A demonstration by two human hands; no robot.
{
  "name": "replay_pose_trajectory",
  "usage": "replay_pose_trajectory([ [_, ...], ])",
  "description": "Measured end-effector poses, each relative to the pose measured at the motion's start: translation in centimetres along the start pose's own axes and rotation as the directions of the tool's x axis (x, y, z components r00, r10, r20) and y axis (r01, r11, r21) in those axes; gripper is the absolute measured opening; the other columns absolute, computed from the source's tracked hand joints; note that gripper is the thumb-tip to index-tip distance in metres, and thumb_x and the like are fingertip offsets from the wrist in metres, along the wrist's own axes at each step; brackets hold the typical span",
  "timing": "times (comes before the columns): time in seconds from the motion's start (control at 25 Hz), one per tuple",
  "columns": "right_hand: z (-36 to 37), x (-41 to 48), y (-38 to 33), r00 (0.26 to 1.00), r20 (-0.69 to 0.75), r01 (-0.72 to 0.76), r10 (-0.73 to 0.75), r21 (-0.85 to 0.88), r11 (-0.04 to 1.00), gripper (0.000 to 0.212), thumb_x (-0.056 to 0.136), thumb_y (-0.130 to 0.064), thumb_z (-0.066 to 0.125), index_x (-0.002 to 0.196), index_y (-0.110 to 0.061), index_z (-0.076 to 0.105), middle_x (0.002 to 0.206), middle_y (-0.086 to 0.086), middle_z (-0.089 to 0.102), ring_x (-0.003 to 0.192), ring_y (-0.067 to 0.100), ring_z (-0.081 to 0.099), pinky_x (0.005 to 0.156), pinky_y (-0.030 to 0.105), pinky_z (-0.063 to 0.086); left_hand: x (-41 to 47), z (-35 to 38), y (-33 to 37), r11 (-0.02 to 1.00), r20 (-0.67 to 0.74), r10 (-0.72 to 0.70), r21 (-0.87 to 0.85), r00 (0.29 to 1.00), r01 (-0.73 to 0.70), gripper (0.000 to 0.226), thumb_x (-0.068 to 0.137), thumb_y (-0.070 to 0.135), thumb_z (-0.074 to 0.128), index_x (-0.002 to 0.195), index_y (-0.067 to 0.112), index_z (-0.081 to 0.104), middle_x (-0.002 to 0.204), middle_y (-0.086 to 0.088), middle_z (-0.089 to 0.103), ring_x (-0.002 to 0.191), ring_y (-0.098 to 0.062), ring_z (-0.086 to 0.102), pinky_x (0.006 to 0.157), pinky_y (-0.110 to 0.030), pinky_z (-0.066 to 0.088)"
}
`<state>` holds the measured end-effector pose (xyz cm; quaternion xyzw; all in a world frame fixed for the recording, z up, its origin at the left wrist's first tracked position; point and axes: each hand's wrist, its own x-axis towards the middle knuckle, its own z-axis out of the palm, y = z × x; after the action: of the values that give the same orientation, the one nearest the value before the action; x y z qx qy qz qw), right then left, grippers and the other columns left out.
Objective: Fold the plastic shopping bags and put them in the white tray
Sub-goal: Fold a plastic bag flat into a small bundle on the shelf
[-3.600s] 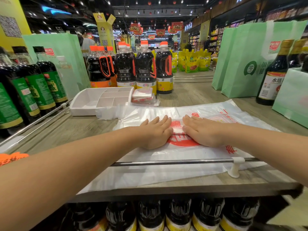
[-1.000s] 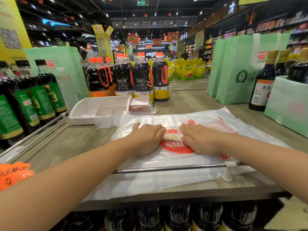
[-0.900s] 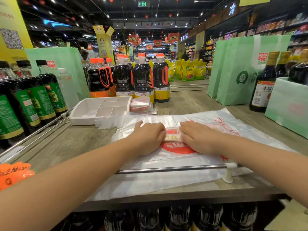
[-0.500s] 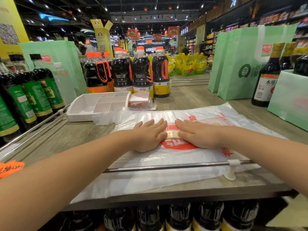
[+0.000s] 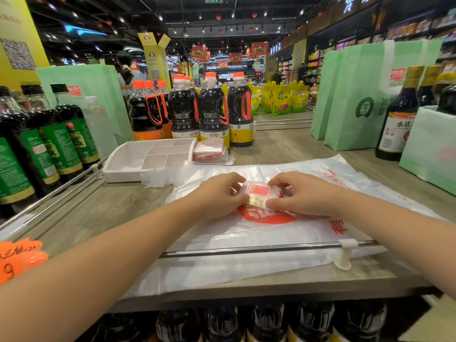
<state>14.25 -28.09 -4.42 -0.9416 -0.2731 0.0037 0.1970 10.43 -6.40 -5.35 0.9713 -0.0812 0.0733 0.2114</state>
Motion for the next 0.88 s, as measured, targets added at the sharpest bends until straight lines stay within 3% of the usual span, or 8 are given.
replay_pose_trajectory([
  [0.16, 0.1, 0.5, 0.2, 0.998, -0.051, 0.039, -0.031, 0.179, 0.983, 0.07, 0.072, -0.043, 0.086, 0.133, -0.036, 0.052, 0.124, -0.01, 0.054, 0.103, 0.002, 0.059, 0.091, 0.023, 0.051, 0.1, -0.3, 0.3, 0.933, 0.045, -0.137, -0.331, 0.99, 0.144, 0.057, 0.086, 0.036, 0.076, 0.134, 0.025, 0.048, 0.107, 0.008, 0.063, 0.086, -0.007, 0.065, 0.073, -0.022, 0.057],
  [0.24, 0.2, 0.8, 0.1, 0.995, -0.089, 0.067, -0.048, 0.224, 0.972, 0.072, 0.07, -0.036, 0.089, 0.133, -0.037, 0.053, 0.125, -0.011, 0.053, 0.101, -0.002, 0.057, 0.083, 0.019, 0.053, 0.3, -0.4, -0.1, 0.889, 0.067, -0.169, -0.421, 0.983, 0.181, 0.054, 0.084, 0.033, 0.078, 0.129, 0.024, 0.05, 0.103, 0.003, 0.065, 0.079, -0.011, 0.067, 0.073, -0.032, 0.058],
  [0.36, 0.5, 1.4, -0.1, 0.99, -0.141, 0.057, 0.002, 0.414, 0.908, 0.072, 0.071, -0.022, 0.09, 0.132, -0.031, 0.053, 0.123, -0.009, 0.058, 0.097, 0.0, 0.065, 0.075, 0.021, 0.058, 0.6, -0.6, -1.0, 0.825, 0.095, -0.146, -0.538, 0.985, 0.174, 0.044, 0.085, 0.028, 0.079, 0.121, 0.019, 0.057, 0.109, -0.005, 0.07, 0.093, -0.023, 0.072, 0.082, -0.044, 0.061],
  [0.48, 0.5, 1.9, -0.2, 0.986, -0.109, -0.047, 0.124, 0.536, 0.843, 0.052, 0.082, -0.028, 0.081, 0.125, -0.023, 0.054, 0.108, -0.01, 0.067, 0.082, 0.008, 0.071, 0.065, 0.014, 0.054, 0.4, -1.2, -0.9, 0.741, 0.1, -0.115, -0.654, 0.988, 0.152, 0.036, 0.088, 0.017, 0.075, 0.121, 0.013, 0.06, 0.112, -0.01, 0.072, 0.099, -0.024, 0.072, 0.086, -0.038, 0.06],
  [0.6, -0.1, 2.9, -1.0, 0.995, 0.025, -0.087, 0.096, 0.691, 0.717, 0.032, 0.09, -0.029, 0.072, 0.116, -0.012, 0.065, 0.088, 0.001, 0.071, 0.07, 0.014, 0.065, 0.066, 0.028, 0.057, 0.2, -2.2, -1.1, 0.611, 0.072, -0.129, -0.78, 0.989, 0.136, 0.036, 0.088, 0.011, 0.073, 0.121, 0.006, 0.058, 0.108, -0.013, 0.073, 0.088, -0.02, 0.073, 0.078, -0.034, 0.062],
  [0.68, -0.8, 4.6, -2.0, 0.996, 0.016, -0.07, 0.082, 0.706, 0.705, 0.027, 0.092, -0.028, 0.07, 0.111, -0.009, 0.067, 0.09, 0.007, 0.066, 0.069, 0.01, 0.061, 0.064, 0.026, 0.057, 0.8, -3.4, -1.7, 0.523, 0.005, -0.183, -0.846, 0.983, 0.102, 0.044, 0.087, 0.012, 0.074, 0.126, 0.004, 0.054, 0.11, -0.017, 0.071, 0.084, -0.018, 0.072, 0.071, -0.031, 0.062],
  [0.76, -1.3, 7.5, -3.4, 0.994, -0.041, -0.046, 0.105, 0.708, 0.705, 0.024, 0.094, -0.025, 0.068, 0.108, -0.005, 0.065, 0.085, 0.007, 0.06, 0.064, 0.009, 0.059, 0.063, 0.026, 0.058, 1.9, -4.8, -2.4, 0.568, -0.099, -0.257, -0.82, 0.961, 0.068, 0.051, 0.087, 0.019, 0.076, 0.129, 0.006, 0.051, 0.109, -0.016, 0.07, 0.081, -0.015, 0.073, 0.065, -0.028, 0.06],
  [0.88, -1.4, 12.2, -5.8, 0.983, -0.111, -0.028, 0.147, 0.7, 0.714, 0.013, 0.096, -0.021, 0.065, 0.101, -0.009, 0.063, 0.083, 0.004, 0.06, 0.058, 0.008, 0.066, 0.06, 0.027, 0.059, 4.2, -6.6, -4.3, 0.835, -0.305, -0.258, -0.547, 0.917, 0.053, 0.048, 0.087, 0.029, 0.076, 0.127, 0.017, 0.052, 0.111, -0.003, 0.065, 0.078, -0.01, 0.072, 0.062, -0.026, 0.058],
])
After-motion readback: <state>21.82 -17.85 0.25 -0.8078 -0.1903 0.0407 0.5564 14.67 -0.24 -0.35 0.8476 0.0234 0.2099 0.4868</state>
